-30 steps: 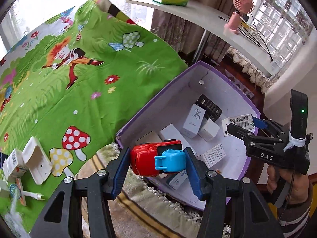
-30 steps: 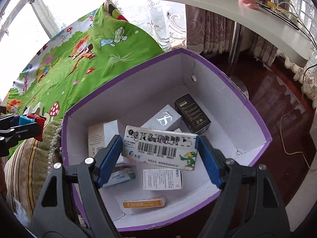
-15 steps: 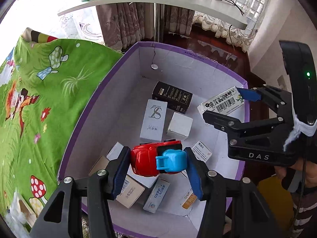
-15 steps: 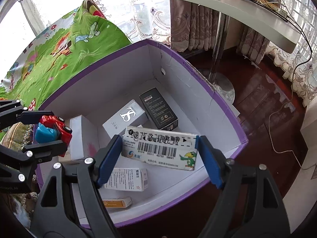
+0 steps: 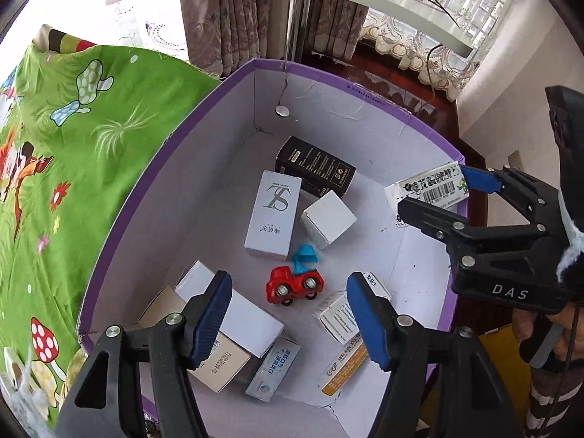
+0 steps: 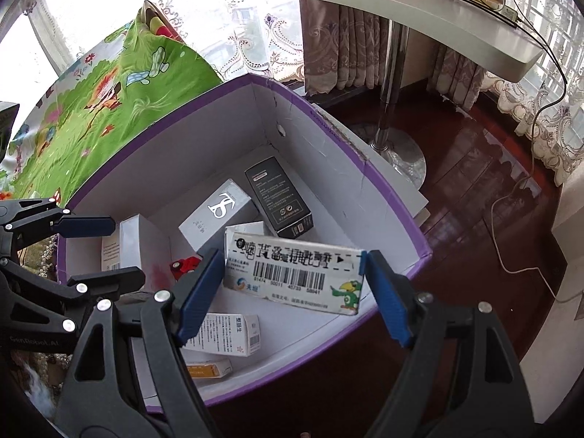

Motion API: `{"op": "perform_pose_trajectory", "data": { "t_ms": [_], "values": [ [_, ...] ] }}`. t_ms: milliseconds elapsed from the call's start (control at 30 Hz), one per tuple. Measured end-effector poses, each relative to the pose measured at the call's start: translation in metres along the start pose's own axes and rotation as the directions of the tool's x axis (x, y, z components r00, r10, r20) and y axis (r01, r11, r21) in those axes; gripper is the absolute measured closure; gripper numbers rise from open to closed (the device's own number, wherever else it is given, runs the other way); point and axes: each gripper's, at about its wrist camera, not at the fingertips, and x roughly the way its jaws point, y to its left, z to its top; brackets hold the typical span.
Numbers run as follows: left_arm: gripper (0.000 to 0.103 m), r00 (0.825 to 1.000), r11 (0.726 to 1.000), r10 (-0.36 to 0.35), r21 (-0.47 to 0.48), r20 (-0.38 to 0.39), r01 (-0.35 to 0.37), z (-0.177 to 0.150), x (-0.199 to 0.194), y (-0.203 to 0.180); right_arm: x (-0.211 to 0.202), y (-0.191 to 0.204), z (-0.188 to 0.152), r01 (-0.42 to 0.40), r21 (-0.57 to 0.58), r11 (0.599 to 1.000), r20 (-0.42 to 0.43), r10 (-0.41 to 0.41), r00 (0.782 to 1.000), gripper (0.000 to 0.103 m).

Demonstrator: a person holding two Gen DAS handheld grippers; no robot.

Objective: Organize rigid objects
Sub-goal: 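Lower both held items into the purple box and open both grippers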

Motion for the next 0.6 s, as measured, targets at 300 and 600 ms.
{"op": "perform_pose_trajectory", "data": {
  "t_ms": [300,600],
  "values": [
    [0.036,0.996,0.993,-0.049,-0.107,0.074,0.056,-0.012,-0.030,0.023,0.002,0.019,-0.001,-0.014,-0.066,0.998,-0.030,0.012,0.999,0.019],
    [0.035,0.972,0.953,-0.004,-0.294,0.237,0.075,-0.078,-0.102,0.089,0.039,0.078,-0.005,-0.034,-0.308,0.951,-0.202,-0.031,0.979,0.019]
  ]
}}
